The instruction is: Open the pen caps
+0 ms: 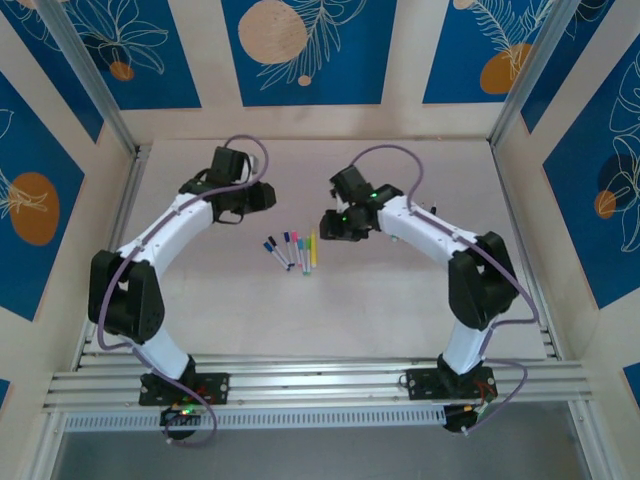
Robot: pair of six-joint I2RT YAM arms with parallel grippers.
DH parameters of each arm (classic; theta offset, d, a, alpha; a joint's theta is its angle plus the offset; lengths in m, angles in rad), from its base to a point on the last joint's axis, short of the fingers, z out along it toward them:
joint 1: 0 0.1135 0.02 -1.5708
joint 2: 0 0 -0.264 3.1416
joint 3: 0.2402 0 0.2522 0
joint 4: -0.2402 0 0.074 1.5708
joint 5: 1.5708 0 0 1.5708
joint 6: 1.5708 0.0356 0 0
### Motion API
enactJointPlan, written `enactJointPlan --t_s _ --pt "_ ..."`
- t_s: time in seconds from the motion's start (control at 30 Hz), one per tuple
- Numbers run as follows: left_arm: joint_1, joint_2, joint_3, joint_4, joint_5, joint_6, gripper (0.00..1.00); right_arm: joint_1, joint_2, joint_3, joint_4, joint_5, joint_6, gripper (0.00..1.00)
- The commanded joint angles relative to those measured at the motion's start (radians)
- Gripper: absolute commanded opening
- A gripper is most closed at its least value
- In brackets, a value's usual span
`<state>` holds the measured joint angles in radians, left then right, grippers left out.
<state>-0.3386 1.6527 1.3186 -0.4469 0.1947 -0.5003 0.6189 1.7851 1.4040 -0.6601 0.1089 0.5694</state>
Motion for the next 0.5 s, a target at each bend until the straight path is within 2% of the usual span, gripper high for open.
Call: enactJointPlan --t_s 0.0,0.2,0.33,0.47 --pt "-0.001 -0.021 -0.066 0.091 0.104 -0.072 0.35 0.042 0.059 0.047 -0.042 0.023 0.038 0.4" --pt "-0.001 -0.02 -0.108 0.091 0.128 -0.072 0.34 0.095 0.182 0.141 -0.09 0.064 0.037 0.4" --pt "-0.001 -0.018 -0.123 0.105 0.133 -0.078 0.33 0.093 0.237 0.184 -0.115 0.087 0.033 0.34" --pt "0.0 -0.002 -0.12 0.111 0.138 -0.078 0.32 0.085 0.271 0.205 -0.118 0.08 0.025 0.32"
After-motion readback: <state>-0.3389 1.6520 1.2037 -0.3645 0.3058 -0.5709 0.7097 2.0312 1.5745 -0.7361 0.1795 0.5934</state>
